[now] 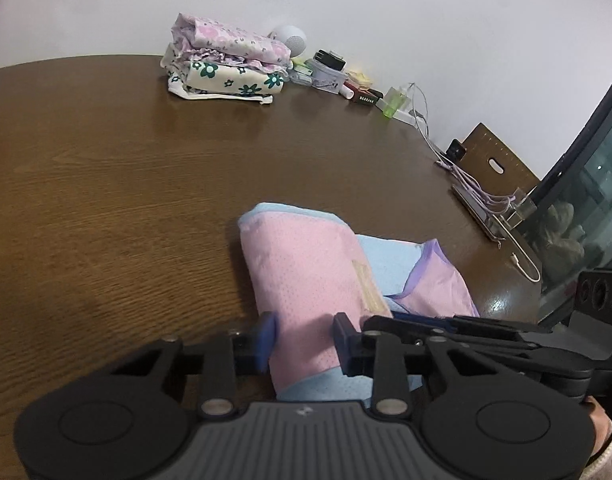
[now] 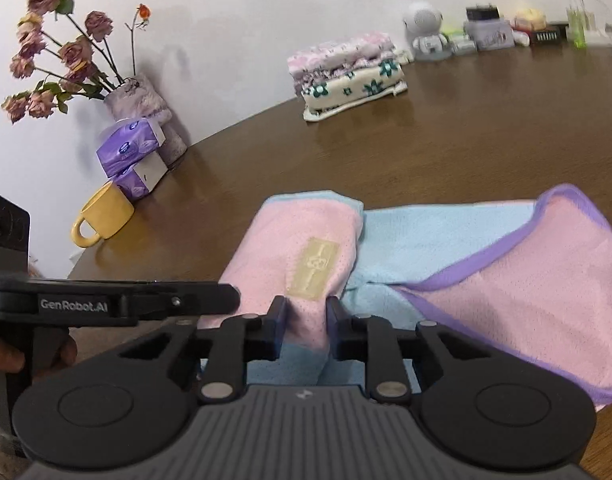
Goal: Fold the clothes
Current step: 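Grasp the labelled bundle edge with both grippers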
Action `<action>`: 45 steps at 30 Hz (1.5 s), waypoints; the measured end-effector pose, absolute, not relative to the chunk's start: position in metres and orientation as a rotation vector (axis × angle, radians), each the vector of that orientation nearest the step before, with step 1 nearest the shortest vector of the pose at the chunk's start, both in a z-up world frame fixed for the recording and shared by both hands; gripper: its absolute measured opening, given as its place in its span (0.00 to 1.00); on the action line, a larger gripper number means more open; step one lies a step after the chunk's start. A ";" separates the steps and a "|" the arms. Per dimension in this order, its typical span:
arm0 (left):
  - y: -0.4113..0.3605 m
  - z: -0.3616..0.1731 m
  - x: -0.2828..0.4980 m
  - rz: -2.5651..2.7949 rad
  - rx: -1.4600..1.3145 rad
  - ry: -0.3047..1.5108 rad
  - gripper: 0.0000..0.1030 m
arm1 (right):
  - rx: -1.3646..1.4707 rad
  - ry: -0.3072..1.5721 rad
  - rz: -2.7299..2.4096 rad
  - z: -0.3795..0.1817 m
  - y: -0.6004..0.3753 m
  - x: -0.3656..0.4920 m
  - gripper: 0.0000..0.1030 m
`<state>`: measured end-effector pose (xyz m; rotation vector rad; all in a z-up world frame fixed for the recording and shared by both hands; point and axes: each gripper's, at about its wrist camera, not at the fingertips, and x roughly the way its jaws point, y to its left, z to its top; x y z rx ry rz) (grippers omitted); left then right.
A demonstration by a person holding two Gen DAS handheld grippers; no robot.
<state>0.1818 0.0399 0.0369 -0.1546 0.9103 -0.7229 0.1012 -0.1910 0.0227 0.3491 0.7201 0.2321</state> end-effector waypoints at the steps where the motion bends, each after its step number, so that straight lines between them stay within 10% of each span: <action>1: 0.040 0.037 0.182 -0.720 -0.163 0.911 0.46 | 0.357 0.716 0.226 0.023 -0.192 0.102 0.44; 3: 0.041 0.038 0.184 -0.714 -0.187 0.900 0.57 | 0.367 0.716 0.215 0.023 -0.194 0.106 0.46; 7: 0.038 0.037 0.188 -0.721 -0.178 0.890 0.23 | 0.378 0.738 0.236 0.019 -0.193 0.112 0.27; 9: 0.036 0.036 0.189 -0.726 -0.169 0.891 0.24 | 0.371 0.735 0.238 0.020 -0.193 0.113 0.27; 12: 0.037 0.037 0.194 -0.710 -0.199 0.895 0.60 | 0.413 0.720 0.235 0.022 -0.199 0.118 0.47; 14: 0.036 0.037 0.198 -0.693 -0.212 0.886 0.64 | 0.413 0.707 0.221 0.023 -0.202 0.123 0.47; 18: 0.032 0.033 0.204 -0.697 -0.189 0.881 0.22 | 0.408 0.721 0.236 0.022 -0.201 0.133 0.30; 20: 0.031 0.030 0.207 -0.706 -0.191 0.896 0.24 | 0.411 0.722 0.241 0.021 -0.200 0.136 0.31; 24: 0.036 0.029 0.214 -0.667 -0.238 0.896 0.61 | 0.444 0.714 0.214 0.020 -0.208 0.142 0.44; 26: 0.035 0.029 0.218 -0.653 -0.228 0.885 0.59 | 0.452 0.719 0.211 0.019 -0.209 0.147 0.44; 29: 0.031 0.026 0.222 -0.697 -0.216 0.904 0.26 | 0.453 0.731 0.232 0.018 -0.207 0.150 0.34; 33: 0.030 0.026 0.228 -0.675 -0.236 0.910 0.61 | 0.478 0.724 0.213 0.018 -0.210 0.157 0.47; 35: 0.031 0.027 0.234 -0.655 -0.249 0.902 0.61 | 0.490 0.724 0.202 0.017 -0.213 0.162 0.47; 39: 0.027 0.025 0.242 -0.683 -0.237 0.903 0.27 | 0.508 0.731 0.210 0.015 -0.213 0.170 0.32; 41: 0.027 0.023 0.245 -0.681 -0.252 0.912 0.33 | 0.516 0.726 0.201 0.015 -0.214 0.172 0.36; 43: 0.029 0.022 0.249 -0.662 -0.273 0.915 0.62 | 0.527 0.722 0.189 0.015 -0.217 0.175 0.42; 45: 0.030 0.022 0.253 -0.648 -0.292 0.901 0.60 | 0.531 0.717 0.180 0.015 -0.218 0.177 0.42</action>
